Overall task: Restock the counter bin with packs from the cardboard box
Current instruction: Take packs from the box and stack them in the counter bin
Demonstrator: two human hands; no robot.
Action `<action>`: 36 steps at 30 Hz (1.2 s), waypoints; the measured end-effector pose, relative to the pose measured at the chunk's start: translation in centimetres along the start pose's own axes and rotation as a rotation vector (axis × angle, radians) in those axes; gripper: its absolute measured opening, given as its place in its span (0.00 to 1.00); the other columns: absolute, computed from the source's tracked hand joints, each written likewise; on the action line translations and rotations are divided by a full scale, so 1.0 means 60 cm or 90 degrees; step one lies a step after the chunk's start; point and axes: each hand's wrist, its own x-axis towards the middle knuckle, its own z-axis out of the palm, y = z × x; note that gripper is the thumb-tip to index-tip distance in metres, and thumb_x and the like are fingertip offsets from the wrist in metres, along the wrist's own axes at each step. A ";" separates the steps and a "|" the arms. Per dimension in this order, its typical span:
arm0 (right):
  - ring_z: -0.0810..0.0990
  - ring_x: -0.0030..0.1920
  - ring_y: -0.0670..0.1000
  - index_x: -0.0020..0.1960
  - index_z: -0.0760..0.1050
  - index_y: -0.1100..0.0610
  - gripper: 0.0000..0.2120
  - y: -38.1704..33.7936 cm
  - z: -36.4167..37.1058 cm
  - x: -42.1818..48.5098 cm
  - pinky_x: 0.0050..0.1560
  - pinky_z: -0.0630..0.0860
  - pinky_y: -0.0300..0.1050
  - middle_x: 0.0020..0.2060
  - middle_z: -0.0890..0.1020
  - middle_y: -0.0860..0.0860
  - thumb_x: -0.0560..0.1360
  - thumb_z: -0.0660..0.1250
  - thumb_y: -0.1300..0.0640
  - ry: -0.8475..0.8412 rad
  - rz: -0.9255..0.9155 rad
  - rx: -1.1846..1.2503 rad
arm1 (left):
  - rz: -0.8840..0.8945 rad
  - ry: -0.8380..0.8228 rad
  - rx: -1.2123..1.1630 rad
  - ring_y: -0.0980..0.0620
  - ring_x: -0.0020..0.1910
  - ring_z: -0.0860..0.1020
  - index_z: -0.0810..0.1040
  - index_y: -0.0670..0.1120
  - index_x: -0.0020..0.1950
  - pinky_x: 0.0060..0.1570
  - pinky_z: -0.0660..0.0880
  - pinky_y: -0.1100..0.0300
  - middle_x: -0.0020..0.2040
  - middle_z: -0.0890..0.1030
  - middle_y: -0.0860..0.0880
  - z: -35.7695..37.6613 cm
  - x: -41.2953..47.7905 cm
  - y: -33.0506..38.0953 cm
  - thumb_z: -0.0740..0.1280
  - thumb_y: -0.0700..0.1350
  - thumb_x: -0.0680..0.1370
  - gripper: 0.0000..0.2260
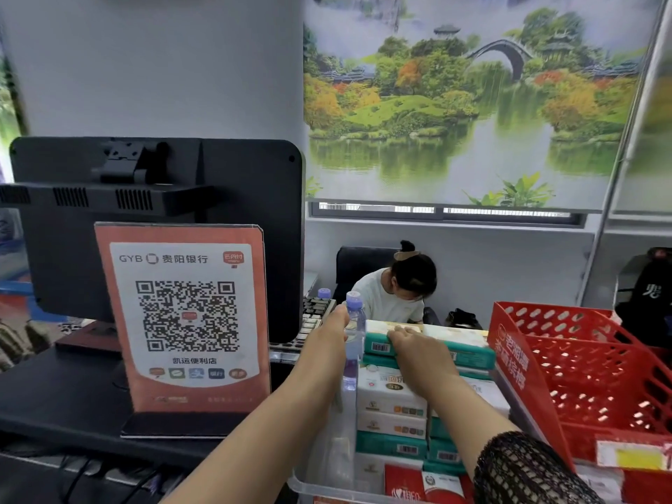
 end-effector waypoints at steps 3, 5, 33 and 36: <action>0.74 0.65 0.53 0.70 0.66 0.54 0.21 0.000 -0.003 -0.004 0.59 0.74 0.49 0.68 0.72 0.49 0.78 0.59 0.64 -0.018 0.002 0.012 | 0.002 0.000 -0.001 0.61 0.32 0.70 0.72 0.52 0.43 0.31 0.66 0.64 0.36 0.73 0.56 -0.002 0.001 -0.006 0.52 0.56 0.82 0.14; 0.72 0.66 0.53 0.72 0.64 0.53 0.23 -0.002 -0.007 -0.007 0.61 0.73 0.49 0.70 0.70 0.49 0.78 0.58 0.64 -0.027 0.009 0.018 | 0.003 0.005 -0.003 0.61 0.32 0.70 0.71 0.54 0.39 0.31 0.65 0.63 0.34 0.73 0.57 -0.002 0.000 -0.008 0.52 0.56 0.82 0.16; 0.67 0.69 0.54 0.76 0.58 0.53 0.28 -0.153 -0.201 -0.189 0.70 0.61 0.54 0.70 0.69 0.53 0.81 0.50 0.40 0.065 0.409 0.999 | -0.030 -0.079 -0.038 0.51 0.47 0.76 0.72 0.50 0.60 0.42 0.69 0.62 0.52 0.77 0.48 -0.056 -0.104 -0.007 0.52 0.54 0.83 0.14; 0.63 0.73 0.53 0.77 0.55 0.52 0.29 -0.173 -0.226 -0.239 0.71 0.57 0.57 0.74 0.63 0.54 0.81 0.46 0.39 0.072 0.403 1.050 | -0.048 -0.101 -0.055 0.48 0.60 0.73 0.68 0.46 0.72 0.58 0.67 0.55 0.69 0.72 0.46 -0.065 -0.134 -0.016 0.51 0.55 0.83 0.22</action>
